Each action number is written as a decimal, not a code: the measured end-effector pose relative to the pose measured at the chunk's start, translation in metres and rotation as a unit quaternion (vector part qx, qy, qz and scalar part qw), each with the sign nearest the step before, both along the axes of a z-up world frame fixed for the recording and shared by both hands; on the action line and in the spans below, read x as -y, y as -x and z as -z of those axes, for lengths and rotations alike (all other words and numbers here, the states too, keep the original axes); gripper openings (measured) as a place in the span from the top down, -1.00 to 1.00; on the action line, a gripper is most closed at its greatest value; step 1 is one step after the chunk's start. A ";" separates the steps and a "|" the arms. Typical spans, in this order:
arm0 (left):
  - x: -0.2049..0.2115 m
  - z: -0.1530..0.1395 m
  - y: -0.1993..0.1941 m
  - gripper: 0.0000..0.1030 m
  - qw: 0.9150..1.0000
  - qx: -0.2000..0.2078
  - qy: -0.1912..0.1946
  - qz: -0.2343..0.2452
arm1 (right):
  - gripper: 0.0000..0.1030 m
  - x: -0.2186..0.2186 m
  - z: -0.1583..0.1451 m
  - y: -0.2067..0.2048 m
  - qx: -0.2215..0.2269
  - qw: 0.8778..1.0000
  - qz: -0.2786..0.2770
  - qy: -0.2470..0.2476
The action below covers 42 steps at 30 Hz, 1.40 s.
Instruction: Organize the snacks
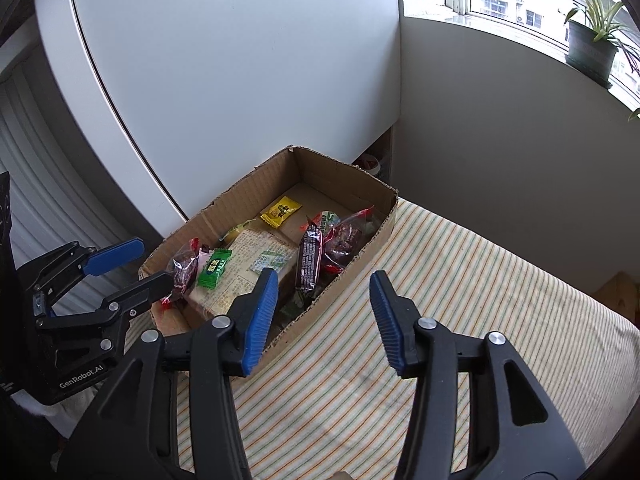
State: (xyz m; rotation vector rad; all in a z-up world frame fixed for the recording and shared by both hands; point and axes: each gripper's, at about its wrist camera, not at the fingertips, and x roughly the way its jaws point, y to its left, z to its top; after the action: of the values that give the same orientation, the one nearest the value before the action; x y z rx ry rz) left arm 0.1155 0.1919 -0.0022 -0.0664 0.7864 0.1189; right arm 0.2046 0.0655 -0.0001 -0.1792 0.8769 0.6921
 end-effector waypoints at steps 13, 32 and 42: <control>0.013 0.008 0.049 -0.40 0.999 0.023 0.011 -0.029 | -0.58 0.038 0.001 0.064 0.055 0.998 0.017 0.003; 0.031 0.002 0.100 -0.54 0.996 0.055 0.002 -0.067 | -0.62 0.072 0.005 0.137 0.087 0.995 0.056 -0.009; 0.036 0.004 0.105 -0.54 0.997 0.048 -0.012 -0.067 | -0.62 0.078 0.005 0.144 0.090 0.994 0.059 -0.008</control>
State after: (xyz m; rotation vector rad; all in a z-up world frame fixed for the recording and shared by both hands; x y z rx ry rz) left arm 0.0108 0.1555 -0.0061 -0.1022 0.6834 0.2498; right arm 0.0606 -0.0122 -0.0055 -0.1709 0.7036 0.5643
